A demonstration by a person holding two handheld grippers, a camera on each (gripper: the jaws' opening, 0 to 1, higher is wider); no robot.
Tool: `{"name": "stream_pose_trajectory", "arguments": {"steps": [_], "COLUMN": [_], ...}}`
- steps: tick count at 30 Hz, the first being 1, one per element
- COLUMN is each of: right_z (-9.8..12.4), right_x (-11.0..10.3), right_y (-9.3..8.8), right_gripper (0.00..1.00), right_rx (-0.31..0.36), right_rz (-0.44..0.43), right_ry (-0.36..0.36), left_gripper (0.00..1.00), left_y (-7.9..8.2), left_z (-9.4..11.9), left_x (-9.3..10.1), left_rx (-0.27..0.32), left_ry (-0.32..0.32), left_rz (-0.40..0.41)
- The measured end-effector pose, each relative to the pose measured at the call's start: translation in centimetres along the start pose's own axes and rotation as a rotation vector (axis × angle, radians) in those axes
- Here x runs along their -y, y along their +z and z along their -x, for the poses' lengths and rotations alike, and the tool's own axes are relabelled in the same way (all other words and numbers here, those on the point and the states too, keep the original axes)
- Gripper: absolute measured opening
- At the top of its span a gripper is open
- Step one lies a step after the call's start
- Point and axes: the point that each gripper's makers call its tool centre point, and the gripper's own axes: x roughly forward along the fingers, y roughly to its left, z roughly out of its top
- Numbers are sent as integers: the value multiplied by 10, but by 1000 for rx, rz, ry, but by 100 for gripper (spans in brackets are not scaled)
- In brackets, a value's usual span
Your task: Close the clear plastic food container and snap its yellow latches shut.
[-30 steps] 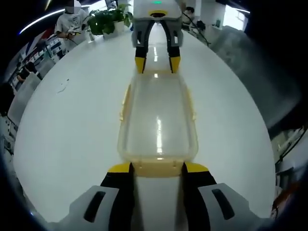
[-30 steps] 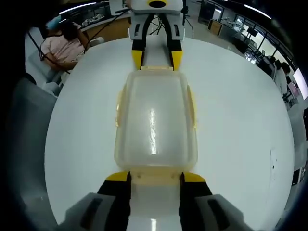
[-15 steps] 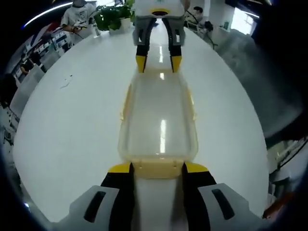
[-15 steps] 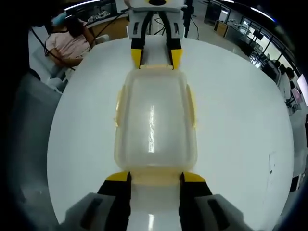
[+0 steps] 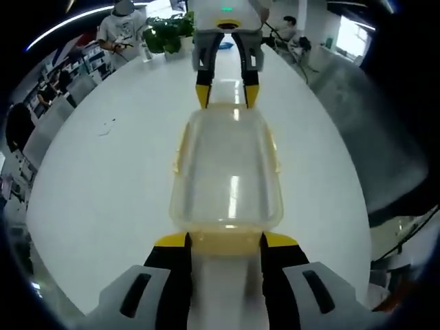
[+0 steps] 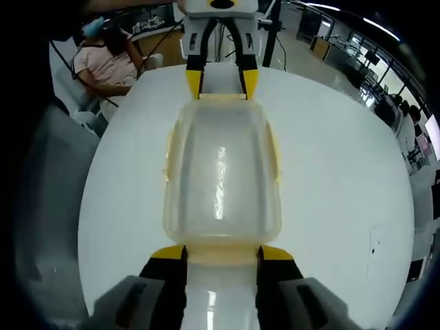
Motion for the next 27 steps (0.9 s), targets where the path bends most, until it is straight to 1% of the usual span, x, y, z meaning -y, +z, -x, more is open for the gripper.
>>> {"name": "stream_pose_trajectory", "arguments": {"steps": [4, 7, 15, 19, 24, 27], "right_z": [10, 15, 18, 19, 19, 19], "right_x": [-2, -2, -2, -1, -3, -1], "right_y": [3, 4, 2, 1, -5, -9], "right_gripper": [37, 37, 37, 37, 37, 37], "right_rx": [-1, 4, -6, -1, -3, -1], "right_rz": [5, 11, 13, 11, 27, 30], "right_ry": [-9, -18, -37, -37, -30, -36], "left_gripper": [36, 36, 36, 36, 36, 36], "left_y": [7, 9, 14, 16, 19, 23], "left_z": [8, 10, 12, 12, 8, 6], "left_x": [0, 1, 1, 0, 6, 5], "left_rx": [5, -2, 5, -6, -15, -20], "left_ry": [10, 19, 37, 50, 51, 64], "left_rz": [-7, -11, -20, -17, -4, -3]}}
